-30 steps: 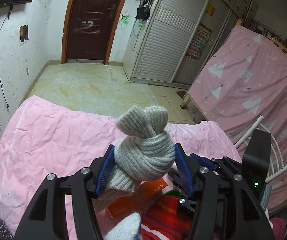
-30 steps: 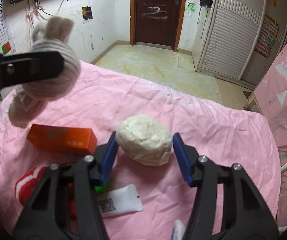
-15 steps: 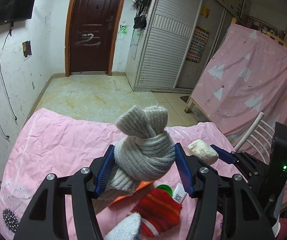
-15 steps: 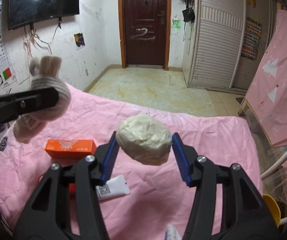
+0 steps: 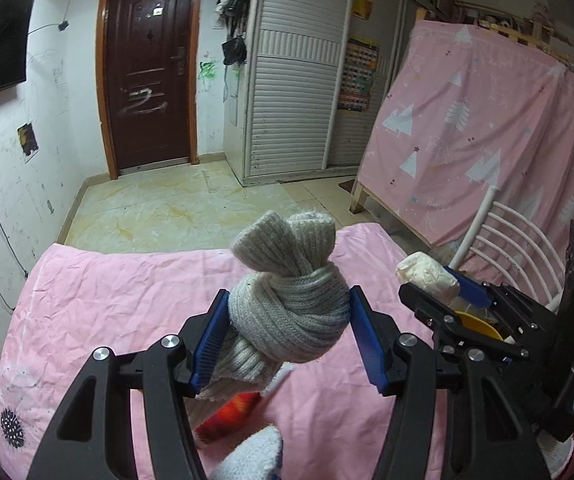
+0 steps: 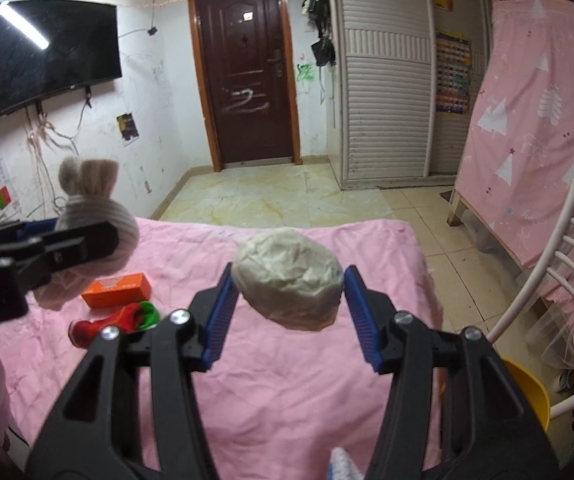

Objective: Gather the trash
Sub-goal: 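Carry the grey sock and cream paper ball toward the yellow bin, then open both grippers over the yellow bin to drop sock and paper ball, then move both grippers back over the remaining items on the bed, then lower the right gripper onto the red striped sock and close, then grasp the orange box with left gripper while right lifts the red sock, then carry the orange box and red sock over the yellow bin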

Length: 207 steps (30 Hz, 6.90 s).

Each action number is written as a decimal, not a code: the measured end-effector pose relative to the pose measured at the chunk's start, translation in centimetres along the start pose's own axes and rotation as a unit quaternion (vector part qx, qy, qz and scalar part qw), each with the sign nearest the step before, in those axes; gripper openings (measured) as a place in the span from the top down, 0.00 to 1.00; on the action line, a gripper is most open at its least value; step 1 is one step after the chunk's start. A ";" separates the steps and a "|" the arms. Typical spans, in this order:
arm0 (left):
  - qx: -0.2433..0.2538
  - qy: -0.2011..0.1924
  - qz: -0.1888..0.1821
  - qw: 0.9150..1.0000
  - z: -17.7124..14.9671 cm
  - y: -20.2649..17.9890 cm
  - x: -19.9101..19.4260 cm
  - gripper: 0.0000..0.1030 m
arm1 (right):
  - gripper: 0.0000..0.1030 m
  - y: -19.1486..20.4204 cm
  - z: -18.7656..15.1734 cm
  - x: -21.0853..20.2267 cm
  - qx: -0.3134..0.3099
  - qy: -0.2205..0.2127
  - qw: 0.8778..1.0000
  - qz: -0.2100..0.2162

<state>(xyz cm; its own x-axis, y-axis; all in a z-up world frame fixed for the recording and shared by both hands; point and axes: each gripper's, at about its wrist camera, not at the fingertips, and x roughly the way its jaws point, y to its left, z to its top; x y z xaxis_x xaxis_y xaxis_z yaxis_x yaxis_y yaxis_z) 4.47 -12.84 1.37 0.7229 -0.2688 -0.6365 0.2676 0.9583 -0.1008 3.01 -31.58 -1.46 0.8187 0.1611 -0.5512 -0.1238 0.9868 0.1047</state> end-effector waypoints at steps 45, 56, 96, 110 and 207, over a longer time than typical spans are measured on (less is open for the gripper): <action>0.201 0.055 -0.101 0.973 -3.1 -27.2 5.2 0.51 | 0.27 -23.0 -12.4 -6.4 0.173 -0.002 0.974 -0.149; 0.210 0.030 -0.132 0.968 -3.1 -30.5 5.4 0.47 | 0.27 -23.7 -14.6 -8.5 0.172 0.012 0.967 -0.187; 0.056 -0.033 -0.032 0.997 -0.3 -4.7 -1.4 0.40 | 0.27 -3.4 -5.1 -2.0 0.017 0.013 0.997 -0.070; 0.033 -0.017 0.019 0.999 -0.5 4.4 -0.8 0.33 | 0.22 5.2 -4.2 0.2 -0.056 0.029 0.998 0.000; 0.108 0.009 -0.011 0.994 -1.3 -5.1 1.8 0.87 | 0.67 -8.6 -5.3 -4.2 0.104 -0.011 0.994 -0.012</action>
<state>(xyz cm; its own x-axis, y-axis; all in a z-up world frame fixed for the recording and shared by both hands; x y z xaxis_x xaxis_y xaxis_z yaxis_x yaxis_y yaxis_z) 3.57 -18.06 -0.21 0.7044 -0.2860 -0.6496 0.4156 0.9081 0.0509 -2.29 -40.66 -4.42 0.8323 0.1349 -0.5377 0.0125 0.9651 0.2615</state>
